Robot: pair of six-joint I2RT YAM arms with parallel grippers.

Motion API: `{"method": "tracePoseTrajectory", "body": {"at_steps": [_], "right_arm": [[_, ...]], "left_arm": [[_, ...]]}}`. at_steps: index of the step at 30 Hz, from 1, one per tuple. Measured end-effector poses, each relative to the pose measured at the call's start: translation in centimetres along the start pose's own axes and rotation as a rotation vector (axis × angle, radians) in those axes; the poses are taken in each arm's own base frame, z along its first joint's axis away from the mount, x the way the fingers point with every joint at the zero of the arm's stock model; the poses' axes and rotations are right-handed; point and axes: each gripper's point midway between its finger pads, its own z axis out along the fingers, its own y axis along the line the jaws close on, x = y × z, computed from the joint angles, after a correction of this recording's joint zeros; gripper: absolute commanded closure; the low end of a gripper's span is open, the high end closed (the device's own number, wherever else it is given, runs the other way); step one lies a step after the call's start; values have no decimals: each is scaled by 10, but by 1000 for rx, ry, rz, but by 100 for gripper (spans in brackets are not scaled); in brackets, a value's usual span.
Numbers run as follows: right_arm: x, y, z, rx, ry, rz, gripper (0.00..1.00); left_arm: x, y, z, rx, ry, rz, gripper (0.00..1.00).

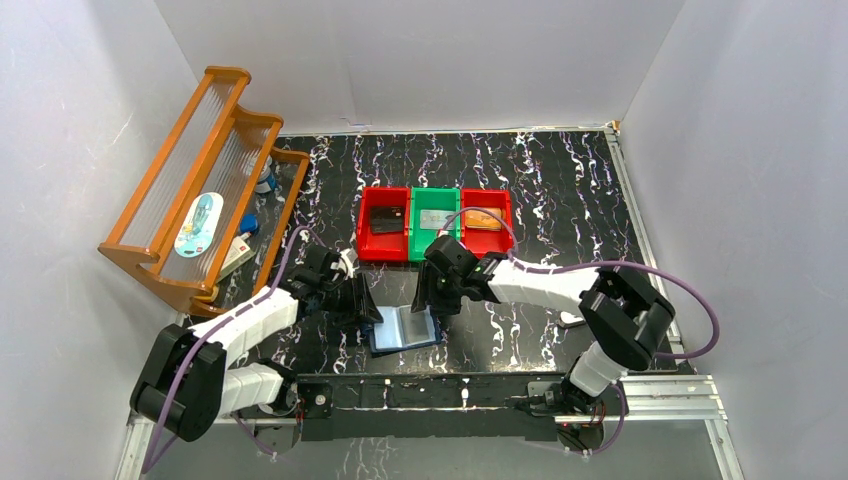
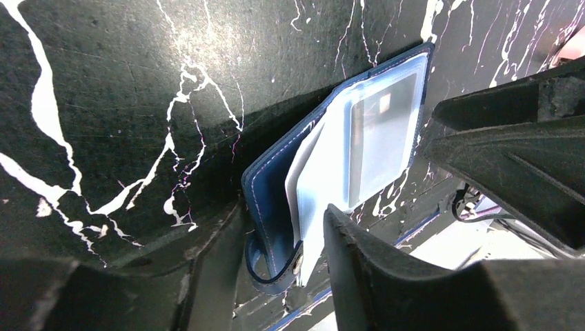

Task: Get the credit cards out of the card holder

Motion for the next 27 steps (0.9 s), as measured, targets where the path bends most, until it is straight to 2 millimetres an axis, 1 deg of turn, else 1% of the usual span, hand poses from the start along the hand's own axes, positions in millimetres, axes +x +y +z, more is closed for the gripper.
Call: {"method": "tracePoseTrajectory", "body": {"at_steps": [4,12,15,19,21,24,27], "right_arm": [[2,-2,2,11,10,-5,43],[7,-2,5,5,38,-8,45],[9,-3,7,6,50,-7,45],[11,-2,8,0,60,-7,46],[11,-1,8,-6,61,-8,46],[11,0,9,-10,63,-8,46],[11,0,9,-10,63,-9,46]], "left_arm": [[1,-1,1,8,10,5,63],[1,-1,0,11,7,19,61],[0,-2,-1,10,7,24,65],[-2,-4,-3,14,2,35,76],[-2,-4,-3,14,2,39,79],[-1,-3,-3,13,3,44,82],[-1,-3,-3,13,3,46,83]]}}
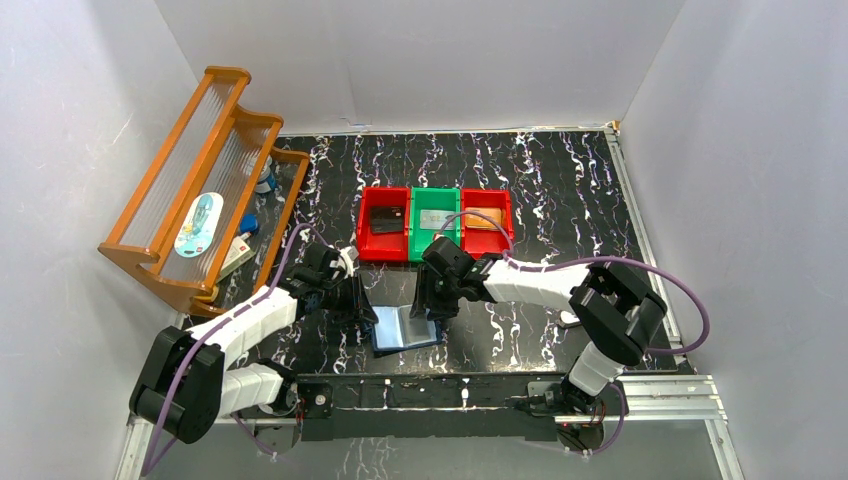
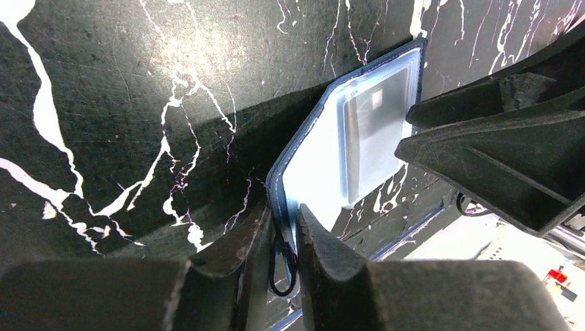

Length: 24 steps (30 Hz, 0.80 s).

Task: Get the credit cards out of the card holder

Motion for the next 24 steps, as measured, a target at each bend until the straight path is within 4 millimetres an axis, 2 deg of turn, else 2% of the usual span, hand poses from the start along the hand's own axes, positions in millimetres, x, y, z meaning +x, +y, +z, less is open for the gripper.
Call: {"method": "tracePoseTrajectory", "body": {"at_steps": [8,20,24], "right_arm": [[2,3,2,-16,16,-1,46],[0,31,1,-149,29,7,46],[-1,31,2,-146,21,12,46]], "left_arm": [[0,0,0,-1,1,1,86],[1,0,0,4,3,6,91],[1,-1,0,7,4,7,93]]}}
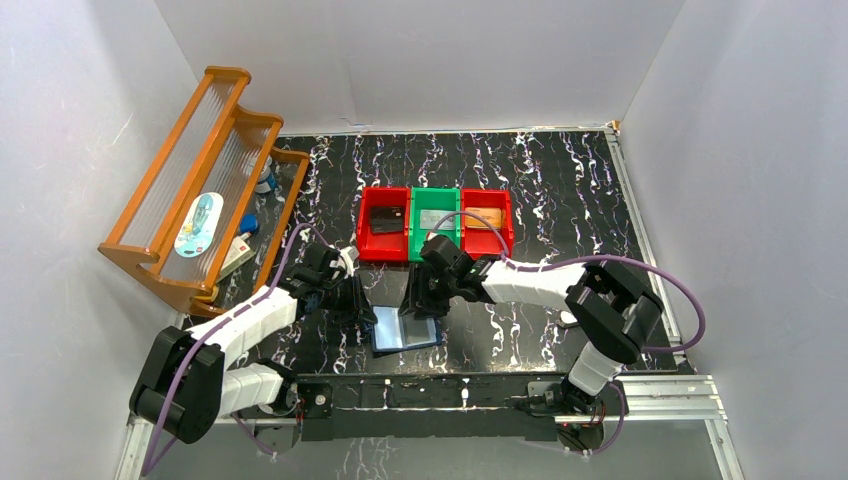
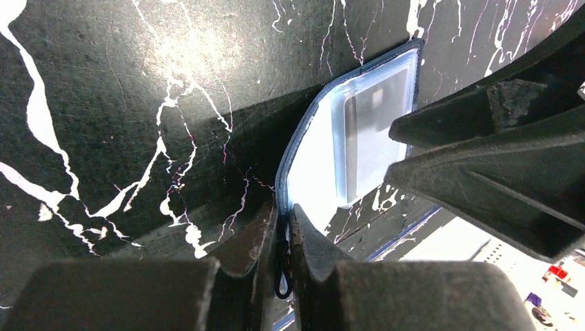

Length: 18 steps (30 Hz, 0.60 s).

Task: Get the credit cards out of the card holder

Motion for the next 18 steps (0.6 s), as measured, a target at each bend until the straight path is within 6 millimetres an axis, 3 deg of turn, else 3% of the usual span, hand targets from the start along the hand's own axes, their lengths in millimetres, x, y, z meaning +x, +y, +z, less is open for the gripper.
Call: {"method": "tracePoseTrajectory", "body": {"at_steps": [6,18], "right_arm": [[-2,-22,-2,111,-25,8,44],[-4,-33,-6,179,-36,-5,43]], "left_arm": [[0,-1,0,4,1,1,95],[0,0,0,3,2,0,95]]}}
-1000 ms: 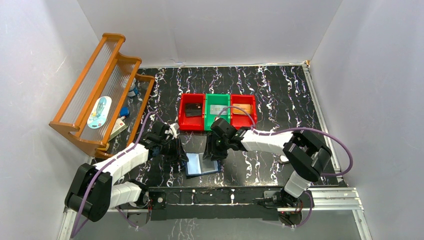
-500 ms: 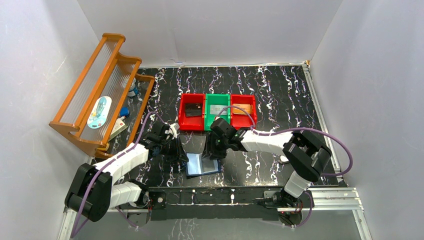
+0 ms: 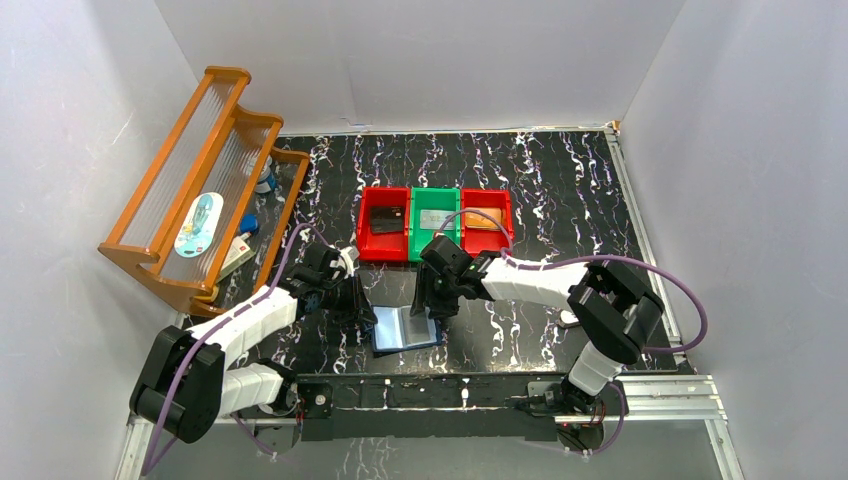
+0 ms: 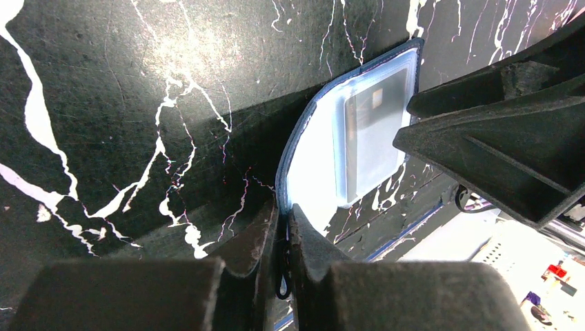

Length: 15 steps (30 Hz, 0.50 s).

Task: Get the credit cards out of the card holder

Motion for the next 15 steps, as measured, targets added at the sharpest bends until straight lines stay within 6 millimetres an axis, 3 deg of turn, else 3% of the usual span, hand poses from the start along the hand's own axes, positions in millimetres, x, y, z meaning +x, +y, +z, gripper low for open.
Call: {"method": "tracePoseTrajectory", "body": {"at_steps": [15], "right_arm": [[5,2,0,-14,27,-6,46]], "left_arm": [[0,0,0,3,2,0,95]]}}
